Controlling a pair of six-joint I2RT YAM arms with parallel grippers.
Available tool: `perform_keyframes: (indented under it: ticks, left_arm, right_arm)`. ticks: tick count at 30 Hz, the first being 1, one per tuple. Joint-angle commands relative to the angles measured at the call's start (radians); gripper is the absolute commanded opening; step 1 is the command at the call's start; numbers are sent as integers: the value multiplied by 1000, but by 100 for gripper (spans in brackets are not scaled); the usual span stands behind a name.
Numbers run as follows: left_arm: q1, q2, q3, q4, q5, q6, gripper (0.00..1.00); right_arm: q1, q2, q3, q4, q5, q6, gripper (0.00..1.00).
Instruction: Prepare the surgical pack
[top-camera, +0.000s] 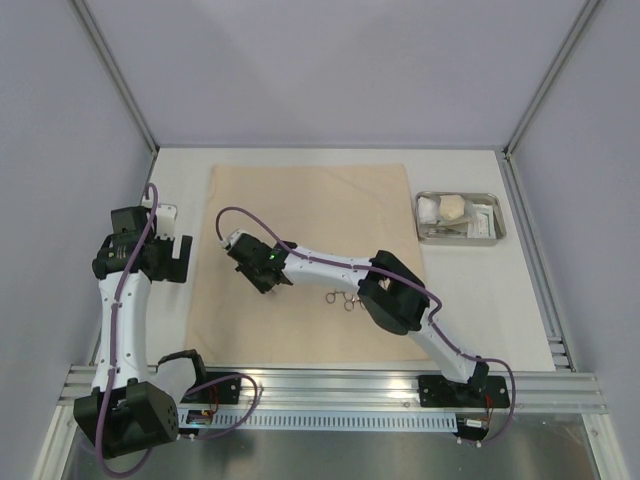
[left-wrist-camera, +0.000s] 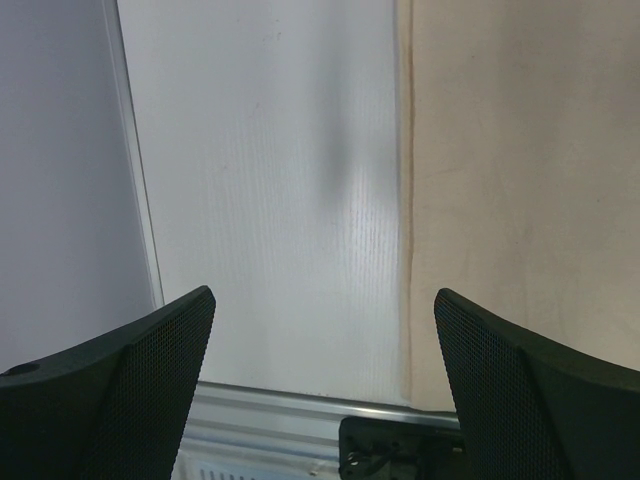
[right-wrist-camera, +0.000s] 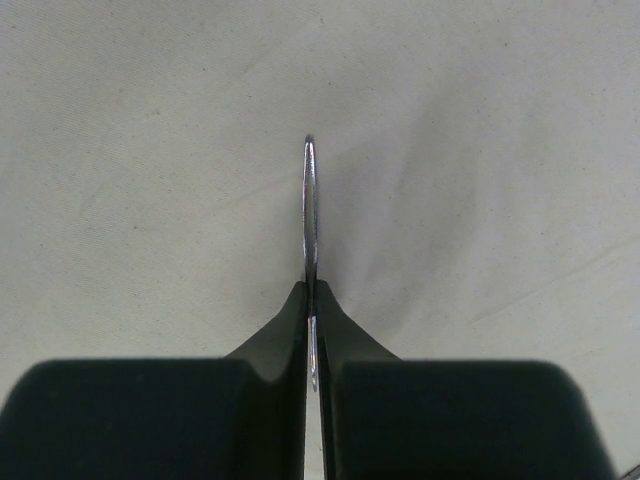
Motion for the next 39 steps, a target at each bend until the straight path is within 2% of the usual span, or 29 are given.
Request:
perform_keyframes:
  ticks: [1,3,7,12,14,18,19,21,22,25,27,31,39]
  left_arm:
    - [5,-18,25,-4,39,1,100]
    - [5,-17,35,-21,48,6,100]
    - [5,-18,69,-92,113,30,100]
    - [5,-24,135,-173,186,73,100]
    - [5,-24,155,-199,222,80,100]
    - [3,-21,170,-215,263,86,100]
    - [3,-20,173,-215,275,86,100]
    - [5,-14,178,-215,291,87,100]
    - [3,-11,181,-213,297,90,100]
    - [3,9,198,-205,308,89,99]
    - [3,20,201,-199,311,87,99]
    - [3,61,212,-182,311,81,99]
    - [3,129,245,-165,312,64,99]
  right_arm:
    - [-5,-31,9,27,-7,-36,0]
    - [-6,-76,-2,44,-30,-69,0]
    - [-40,-205,-52,87,-82,-238,0]
    - [-153,-424,-175,110,-214,-558,1]
    - [-236,-478,-250,90,-217,-720,0]
    - [-431,-623,-353,33,-279,-928,1]
    - [-519,-645,-371,20,-338,-965,0]
    - [-606,-697,-423,-26,-398,-1087,1]
    - [-676,-708,-440,-42,-421,-1131,1]
    - [-776,-713,-460,-134,-411,-1250,0]
    - [-810,-699,-488,-174,-338,-1296,1]
    - [-900,-679,-551,-125,-219,-1393,0]
    - [-991,-653,-620,-45,-233,-1464,0]
